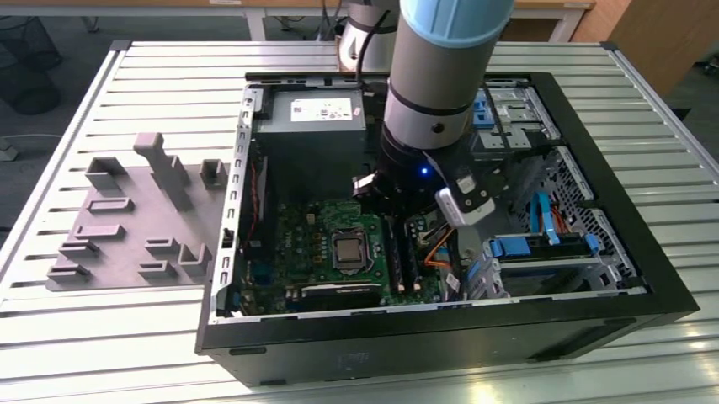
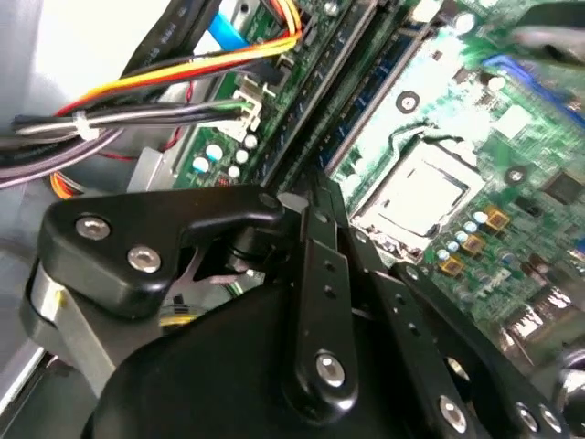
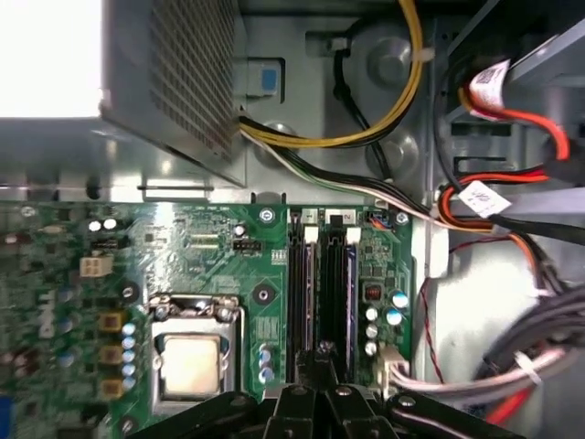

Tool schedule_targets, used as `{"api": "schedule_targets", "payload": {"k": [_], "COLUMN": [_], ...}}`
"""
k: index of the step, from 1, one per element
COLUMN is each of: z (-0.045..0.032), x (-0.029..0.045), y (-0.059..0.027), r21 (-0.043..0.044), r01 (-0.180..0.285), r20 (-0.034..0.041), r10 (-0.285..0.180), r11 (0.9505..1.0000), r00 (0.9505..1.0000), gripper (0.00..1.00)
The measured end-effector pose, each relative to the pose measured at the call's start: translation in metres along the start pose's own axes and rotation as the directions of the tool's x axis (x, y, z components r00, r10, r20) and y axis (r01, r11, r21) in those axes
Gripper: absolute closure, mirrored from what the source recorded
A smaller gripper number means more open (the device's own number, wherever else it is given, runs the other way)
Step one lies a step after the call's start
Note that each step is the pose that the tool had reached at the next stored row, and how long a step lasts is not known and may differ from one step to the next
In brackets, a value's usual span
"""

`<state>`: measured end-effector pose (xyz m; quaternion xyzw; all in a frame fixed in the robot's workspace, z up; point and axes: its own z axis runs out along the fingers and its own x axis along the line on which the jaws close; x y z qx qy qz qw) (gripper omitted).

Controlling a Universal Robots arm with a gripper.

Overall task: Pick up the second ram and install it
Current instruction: 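Press down the second ram until it locks into place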

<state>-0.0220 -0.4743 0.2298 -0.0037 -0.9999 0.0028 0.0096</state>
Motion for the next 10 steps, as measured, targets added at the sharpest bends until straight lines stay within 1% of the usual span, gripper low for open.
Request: {"api": "schedule_targets", "payload": {"k": [3,10], "z": [-0.0066,-0.0070], "x": [0.0001,0.0001], "y": [0.0000,0.0000], "r21": [-0.0003,-0.0003], "r01": [0.000,0.000], "r20": [0.0001,0.0001], "r10": [0.000,0.000], "r11": [1.0000,1.0000], "r00": [1.0000,1.0000], "gripper": [0.89,0.89]}}
